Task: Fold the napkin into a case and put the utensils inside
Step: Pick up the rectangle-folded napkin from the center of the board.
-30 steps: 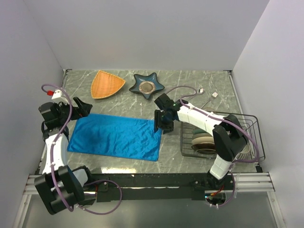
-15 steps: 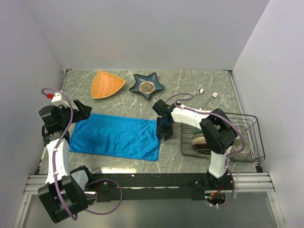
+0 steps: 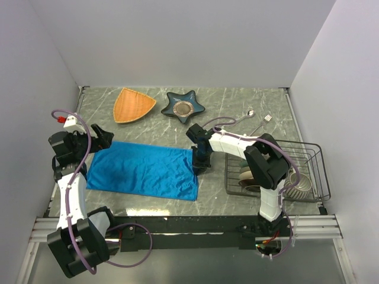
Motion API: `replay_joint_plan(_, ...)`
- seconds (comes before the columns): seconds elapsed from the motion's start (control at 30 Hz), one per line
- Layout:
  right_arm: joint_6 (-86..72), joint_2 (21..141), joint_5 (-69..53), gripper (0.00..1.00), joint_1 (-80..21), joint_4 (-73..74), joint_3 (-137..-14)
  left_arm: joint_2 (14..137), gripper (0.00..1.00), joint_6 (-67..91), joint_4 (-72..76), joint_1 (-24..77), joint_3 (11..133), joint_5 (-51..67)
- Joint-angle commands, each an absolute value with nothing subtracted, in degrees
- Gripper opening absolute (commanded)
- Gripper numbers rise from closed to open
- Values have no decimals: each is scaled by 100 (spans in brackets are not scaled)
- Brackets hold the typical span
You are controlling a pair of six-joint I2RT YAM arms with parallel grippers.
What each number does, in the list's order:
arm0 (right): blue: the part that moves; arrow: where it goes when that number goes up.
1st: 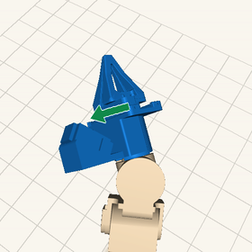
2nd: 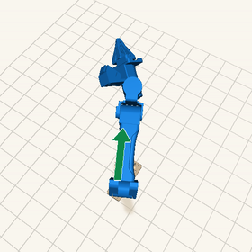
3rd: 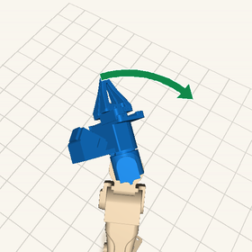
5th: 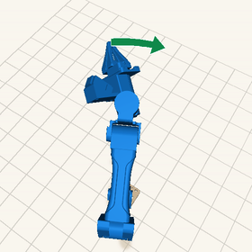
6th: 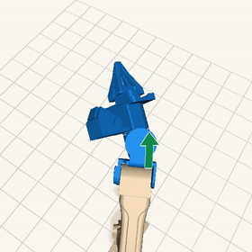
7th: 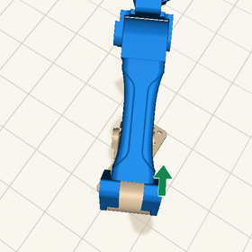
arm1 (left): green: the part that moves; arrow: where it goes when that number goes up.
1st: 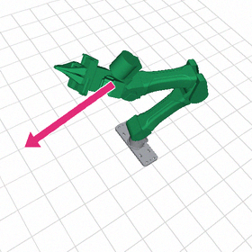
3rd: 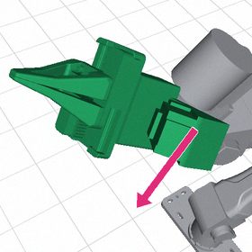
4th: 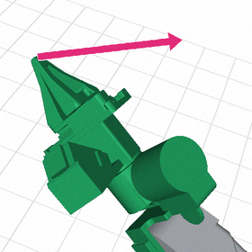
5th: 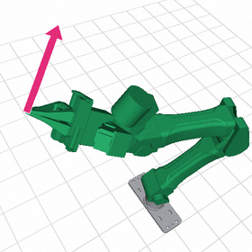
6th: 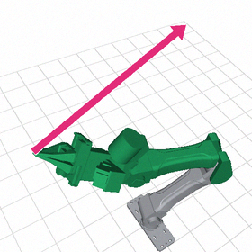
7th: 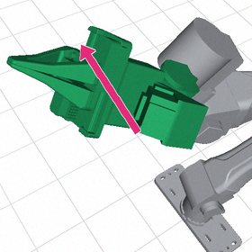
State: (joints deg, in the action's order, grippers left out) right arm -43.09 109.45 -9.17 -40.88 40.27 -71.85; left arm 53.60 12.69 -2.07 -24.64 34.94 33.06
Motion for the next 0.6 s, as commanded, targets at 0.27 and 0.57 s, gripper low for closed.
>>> replay_joint_plan(0.27,-3718,10293,-844,0,-3358,4420,-7479,5493,99,1090,-255,-2461,3612,3076)
replay_joint_plan(0.57,-3709,9940,-1678,0,-3506,4483,-8278,5853,99,1230,-211,-2461,3814,3024)
